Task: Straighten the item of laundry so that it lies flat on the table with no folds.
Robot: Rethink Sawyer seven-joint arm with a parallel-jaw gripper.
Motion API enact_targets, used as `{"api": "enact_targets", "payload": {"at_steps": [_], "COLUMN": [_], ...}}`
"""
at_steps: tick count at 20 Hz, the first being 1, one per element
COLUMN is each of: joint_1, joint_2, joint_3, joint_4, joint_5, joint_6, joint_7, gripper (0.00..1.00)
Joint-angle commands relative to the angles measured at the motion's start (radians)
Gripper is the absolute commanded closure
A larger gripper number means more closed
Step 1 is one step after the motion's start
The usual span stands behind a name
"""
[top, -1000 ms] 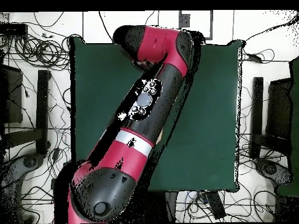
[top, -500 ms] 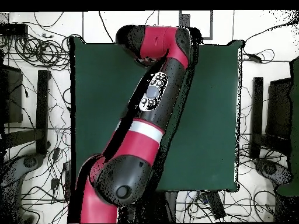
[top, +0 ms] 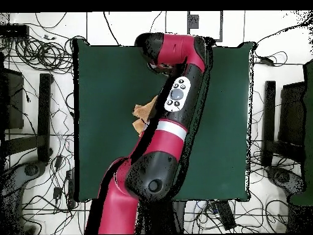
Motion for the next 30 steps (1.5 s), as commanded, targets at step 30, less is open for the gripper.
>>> {"api": "enact_targets", "payload": {"at_steps": [30], "joint_1": [0.223], "joint_2": [-0.207], "joint_3": [0.103], "joint_4": [0.382], "joint_5": [0.137], "joint_6": [0.143], "joint_7": [-0.174], "gripper": [0.00]}}
